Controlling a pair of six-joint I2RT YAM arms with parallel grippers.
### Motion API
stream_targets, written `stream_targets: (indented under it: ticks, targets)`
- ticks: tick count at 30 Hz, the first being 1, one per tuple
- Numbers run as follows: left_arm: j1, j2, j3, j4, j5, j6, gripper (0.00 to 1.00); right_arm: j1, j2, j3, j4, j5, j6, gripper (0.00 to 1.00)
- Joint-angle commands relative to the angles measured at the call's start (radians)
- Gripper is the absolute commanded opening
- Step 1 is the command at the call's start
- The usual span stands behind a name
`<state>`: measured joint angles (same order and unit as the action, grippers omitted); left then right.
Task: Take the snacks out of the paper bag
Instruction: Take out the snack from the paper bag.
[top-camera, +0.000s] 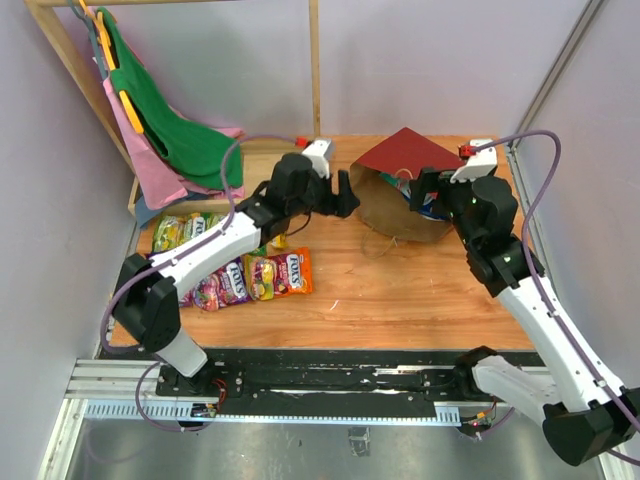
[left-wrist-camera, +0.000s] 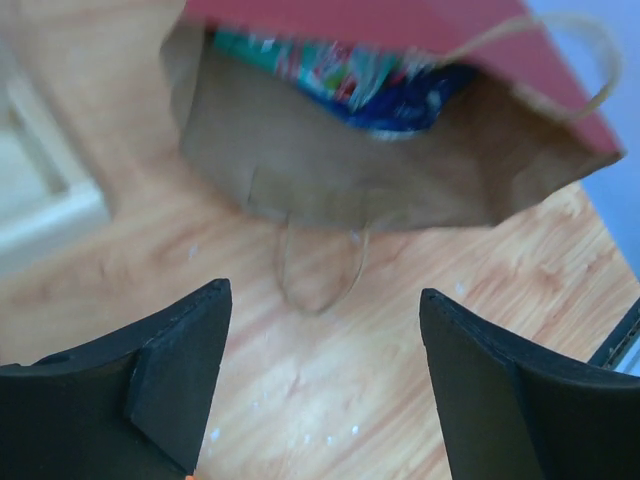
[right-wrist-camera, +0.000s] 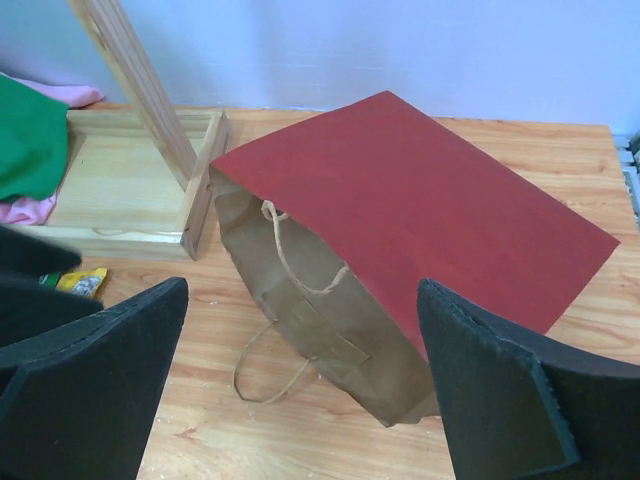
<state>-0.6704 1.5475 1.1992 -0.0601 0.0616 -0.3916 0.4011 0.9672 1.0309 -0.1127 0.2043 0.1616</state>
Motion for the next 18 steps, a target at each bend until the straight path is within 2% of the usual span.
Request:
stream_targets:
  ticks: [1, 4, 8, 12, 18]
  targets:
    - [-0.009, 0.114, 0.227, -0.057, 0.059, 0.201, 0.81, -0.071, -0.015, -0.036, -0.038, -0.088, 0.07, 0.98]
    - [-0.011, 0.193, 0.346, -0.091, 0.081, 0.256, 0.81, -0.161, 0.013, -0.054, -0.014, -0.209, 0.125, 0.98]
    - [-0.017, 0.255, 0.418, -0.104, 0.104, 0.282, 0.82, -0.17, 0.148, 0.041, -0.033, -0.316, 0.087, 1.0]
    - [-0.04, 0.235, 0.314, -0.032, 0.109, 0.273, 0.82, -0.17, 0.256, 0.136, -0.062, -0.38, 0.053, 0.96]
    - [-0.077, 0.182, 0.079, 0.176, 0.105, 0.167, 0.82, -0.17, 0.352, 0.235, -0.107, -0.378, 0.01, 0.79]
